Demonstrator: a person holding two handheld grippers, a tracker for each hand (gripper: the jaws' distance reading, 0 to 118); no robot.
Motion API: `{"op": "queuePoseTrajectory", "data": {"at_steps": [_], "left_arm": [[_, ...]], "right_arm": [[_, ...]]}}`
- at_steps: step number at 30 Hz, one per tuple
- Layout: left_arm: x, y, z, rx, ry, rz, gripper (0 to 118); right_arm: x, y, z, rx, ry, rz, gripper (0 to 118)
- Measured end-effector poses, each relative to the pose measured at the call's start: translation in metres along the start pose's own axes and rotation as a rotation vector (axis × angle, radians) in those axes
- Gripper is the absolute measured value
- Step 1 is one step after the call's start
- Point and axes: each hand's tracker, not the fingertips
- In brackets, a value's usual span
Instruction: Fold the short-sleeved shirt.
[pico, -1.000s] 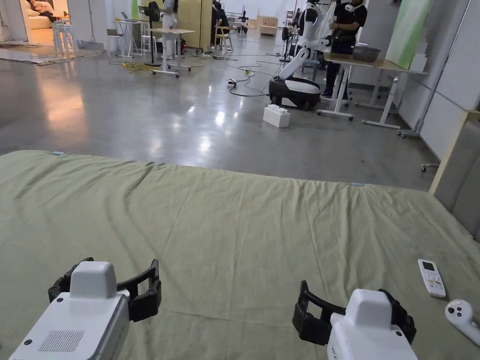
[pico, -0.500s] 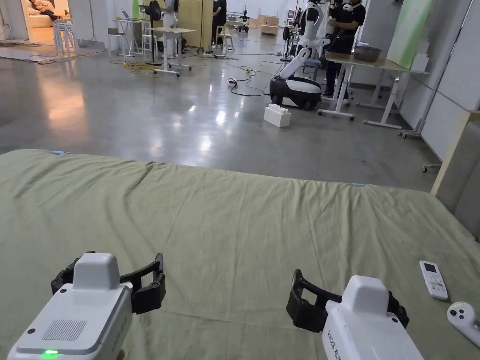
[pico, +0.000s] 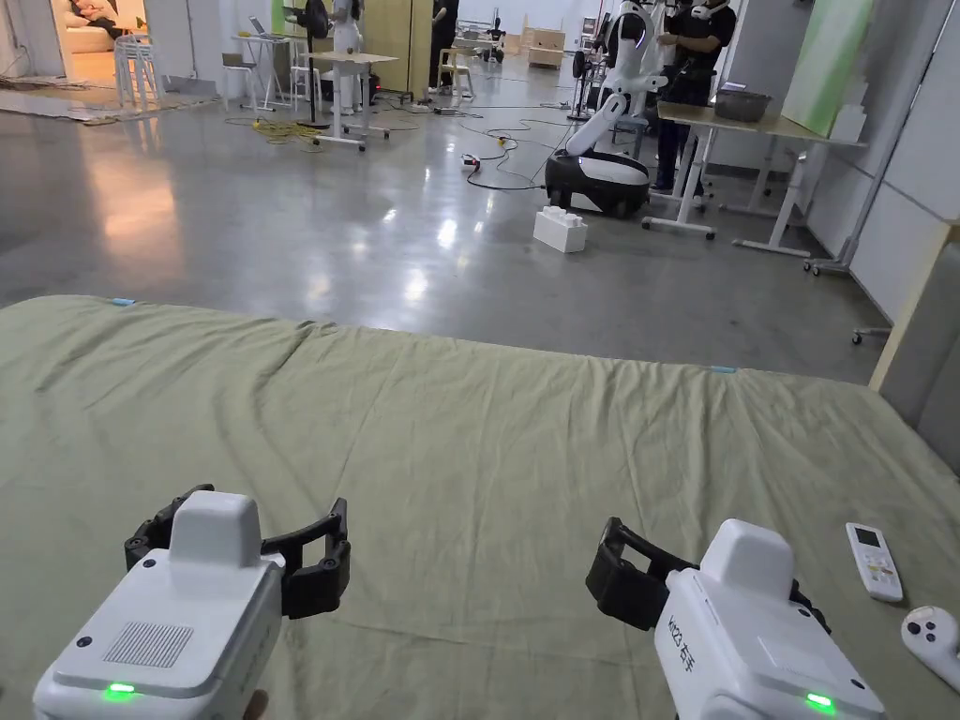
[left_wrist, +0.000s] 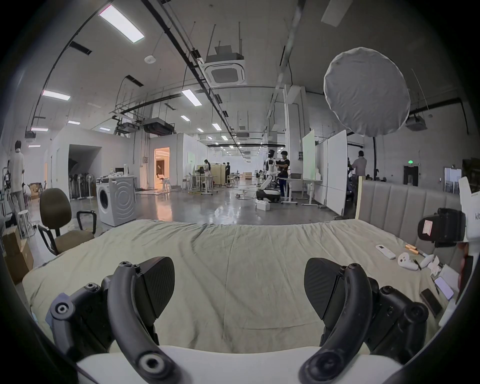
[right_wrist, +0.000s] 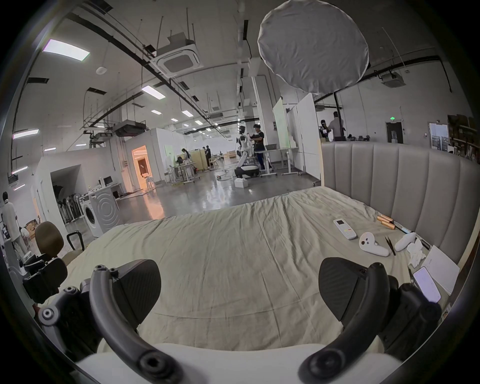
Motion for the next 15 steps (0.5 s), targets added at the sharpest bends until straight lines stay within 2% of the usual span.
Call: {"op": "queuePoseTrajectory", "data": {"at_steps": [5,9,15], "left_arm": [[0.000,0.000,-0.003,-0.011,0.009,0.025,102],[0.001,-0.002,-0.003,-0.012,0.009,0.021,102],[0.001,-0.001,-0.004,-0.005,0.010,0.032,102]], "right_arm": [[0.003,0.000,-0.004,-0.022,-0.014,0.006,118],[0.009,-0.001,-0.007,-0.042,-0.015,-0.026,118],[0.011,-0.004,-0.011,-0.058,-0.034,-0.005,118]]}}
